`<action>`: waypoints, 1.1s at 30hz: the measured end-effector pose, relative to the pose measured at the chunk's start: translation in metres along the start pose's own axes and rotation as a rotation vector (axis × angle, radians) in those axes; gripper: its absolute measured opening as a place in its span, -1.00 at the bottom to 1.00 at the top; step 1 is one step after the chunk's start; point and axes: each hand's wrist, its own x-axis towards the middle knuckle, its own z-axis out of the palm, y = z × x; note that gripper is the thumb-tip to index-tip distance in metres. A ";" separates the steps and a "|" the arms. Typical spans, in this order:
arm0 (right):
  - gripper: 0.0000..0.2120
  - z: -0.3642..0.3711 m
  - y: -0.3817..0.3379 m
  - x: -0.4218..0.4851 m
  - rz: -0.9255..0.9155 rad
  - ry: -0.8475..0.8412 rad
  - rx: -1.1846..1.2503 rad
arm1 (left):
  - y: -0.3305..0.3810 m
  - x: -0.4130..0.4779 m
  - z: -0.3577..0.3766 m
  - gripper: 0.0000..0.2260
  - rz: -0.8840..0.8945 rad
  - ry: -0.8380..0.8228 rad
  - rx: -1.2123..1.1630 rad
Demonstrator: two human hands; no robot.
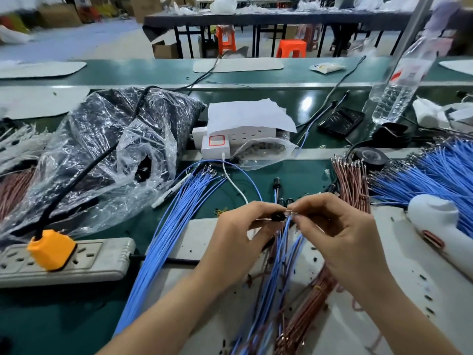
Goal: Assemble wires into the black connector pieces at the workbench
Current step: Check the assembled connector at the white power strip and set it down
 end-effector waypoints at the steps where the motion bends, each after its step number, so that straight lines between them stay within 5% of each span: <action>1: -0.73 0.000 -0.001 -0.001 -0.017 -0.003 -0.007 | 0.000 0.000 0.000 -0.79 -0.006 -0.006 -0.004; 11: -0.86 0.004 0.000 0.000 -0.345 -0.051 -0.377 | 0.004 0.001 -0.002 -0.77 0.045 -0.056 0.105; 19: -0.76 0.004 0.000 0.000 0.065 -0.017 0.094 | 0.004 0.001 -0.002 -0.75 0.032 -0.045 0.123; 33: -0.85 0.013 0.001 -0.003 0.248 0.078 0.202 | 0.002 0.001 -0.006 -0.88 -0.116 -0.093 -0.034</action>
